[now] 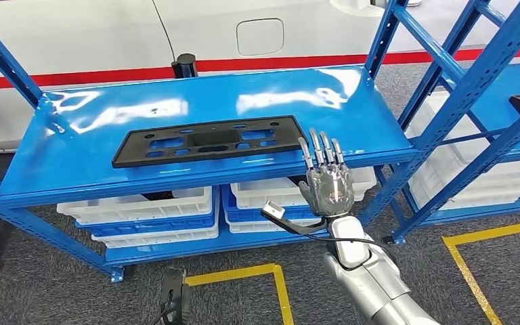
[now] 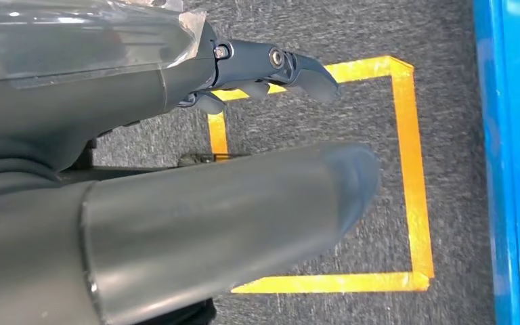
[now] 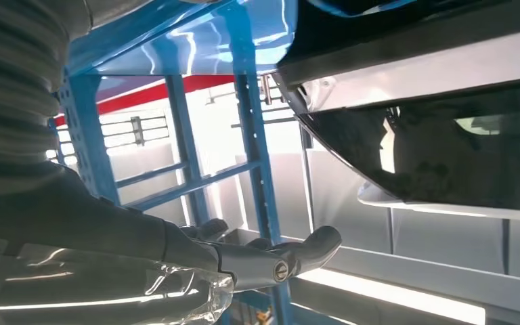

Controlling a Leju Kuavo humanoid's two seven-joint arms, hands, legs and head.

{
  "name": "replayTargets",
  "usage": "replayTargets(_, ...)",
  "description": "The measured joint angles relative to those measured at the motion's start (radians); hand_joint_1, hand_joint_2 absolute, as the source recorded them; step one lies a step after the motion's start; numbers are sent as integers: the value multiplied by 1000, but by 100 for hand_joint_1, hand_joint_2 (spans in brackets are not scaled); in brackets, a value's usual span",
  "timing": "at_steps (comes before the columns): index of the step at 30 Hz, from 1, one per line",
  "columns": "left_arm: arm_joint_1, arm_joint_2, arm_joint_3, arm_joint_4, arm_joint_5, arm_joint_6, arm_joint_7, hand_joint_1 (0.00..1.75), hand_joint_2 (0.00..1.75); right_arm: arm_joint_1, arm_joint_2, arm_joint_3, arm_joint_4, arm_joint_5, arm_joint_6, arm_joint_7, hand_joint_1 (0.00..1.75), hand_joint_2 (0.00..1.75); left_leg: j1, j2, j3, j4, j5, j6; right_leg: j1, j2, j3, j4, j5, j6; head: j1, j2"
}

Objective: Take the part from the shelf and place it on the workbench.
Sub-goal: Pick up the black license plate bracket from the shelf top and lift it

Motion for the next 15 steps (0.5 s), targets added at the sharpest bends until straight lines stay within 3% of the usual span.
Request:
replayTargets(2, 2, -1, 0, -1, 2, 1, 0, 0, 0, -1, 1, -2, 1, 0, 0, -1, 0, 175, 1, 0, 9, -9, 2, 13, -2, -2, -9, 19, -10, 9, 1, 0)
replayTargets(3, 2, -1, 0, -2, 4, 2, 0, 0, 0, -2, 2, -3, 1, 0, 0, -3, 0, 175, 4, 0, 15, -13, 2, 20, -1, -3, -27, 54, -24, 11, 2, 0)
replayTargets(6, 5, -1, 0, -2, 12, 6, -1, 0, 0, -1, 4, -6, 9, 0, 0, -17, 0, 175, 6, 0, 23, -15, -6, 31, -3, -4, -141, 248, -83, 12, 4, 0)
replayTargets(7, 7, -1, 0, -2, 13, 7, -1, 0, 0, 0, 5, -7, 13, 0, 0, -22, 0, 175, 6, -2, 26, -15, -9, 31, -4, -4, -171, 287, -88, 16, 3, 0)
replayTargets(8, 8, -1, 0, -2, 14, 9, -1, 0, 0, 1, 6, -8, 17, 0, 0, -26, 0, 175, 6, -3, 30, -15, -13, 30, -5, -4, -179, 285, -75, 24, 4, 0)
replayTargets(9, 9, -1, 0, -2, 15, 9, -1, 0, 0, 0, 8, -9, 20, 0, 0, -29, 0, 175, 7, -5, 36, -15, -18, 27, -8, -5, -164, 239, -45, 34, 4, 0)
replayTargets(11, 10, -1, 0, -2, 17, 9, -2, 0, 0, -2, 12, -12, 26, 0, 0, -36, 0, 175, 6, -8, 49, -13, -30, 18, -11, -9, -99, 93, 23, 48, 4, 0)
replayTargets(13, 10, 0, 0, -4, 22, 9, -5, 0, 0, -5, 20, -16, 33, 0, 0, -46, 0, 175, 2, -8, 55, -12, -41, 7, -8, -11, -60, 11, 52, 37, 4, 0)
replayTargets(15, 10, 0, 0, -4, 27, 10, -8, 0, 0, -6, 28, -22, 39, 0, 0, -58, 0, 175, 1, -7, 57, -15, -47, -4, -3, -9, -56, 5, 48, 14, 3, 0)
